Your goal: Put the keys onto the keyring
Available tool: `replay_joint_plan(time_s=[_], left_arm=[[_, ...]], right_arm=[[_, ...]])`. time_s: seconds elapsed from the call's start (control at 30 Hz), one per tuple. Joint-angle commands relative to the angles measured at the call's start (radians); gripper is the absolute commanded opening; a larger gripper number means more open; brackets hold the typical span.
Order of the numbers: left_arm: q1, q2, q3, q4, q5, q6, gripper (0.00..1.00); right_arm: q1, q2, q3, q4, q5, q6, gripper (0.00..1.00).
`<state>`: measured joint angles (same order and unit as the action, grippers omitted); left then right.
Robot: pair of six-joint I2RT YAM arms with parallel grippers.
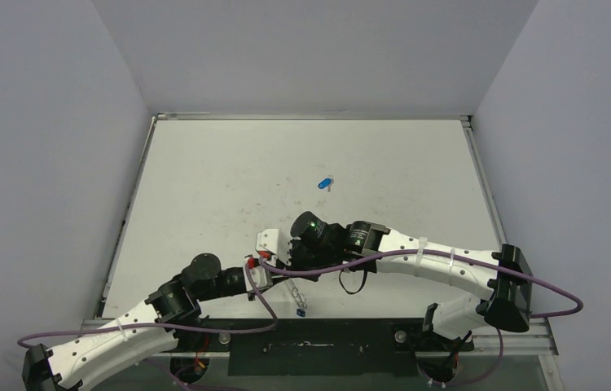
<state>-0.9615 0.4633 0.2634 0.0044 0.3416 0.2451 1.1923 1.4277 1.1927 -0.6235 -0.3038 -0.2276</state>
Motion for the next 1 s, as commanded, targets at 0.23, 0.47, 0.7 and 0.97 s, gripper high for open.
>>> replay_joint_plan(time_s=[0.23, 0.47, 0.7, 0.97], left_arm=[[-0.005, -0.035, 0.031, 0.047, 0.023, -0.007, 0.08], [-0.005, -0.055, 0.042, 0.008, 0.014, -0.003, 0.15], [-0.005, -0.051, 0.041, 0.017, 0.013, -0.003, 0.19], [-0.005, -0.061, 0.046, 0.013, 0.013, 0.000, 0.10]], right_arm=[[0.005, -0.049, 0.010, 0.043, -0.012, -0.006, 0.00], [0.005, -0.049, 0.011, 0.042, -0.011, -0.005, 0.00], [0.005, -0.047, 0.013, 0.042, -0.011, -0.004, 0.00], [0.004, -0.040, 0.009, 0.042, -0.011, -0.007, 0.00]])
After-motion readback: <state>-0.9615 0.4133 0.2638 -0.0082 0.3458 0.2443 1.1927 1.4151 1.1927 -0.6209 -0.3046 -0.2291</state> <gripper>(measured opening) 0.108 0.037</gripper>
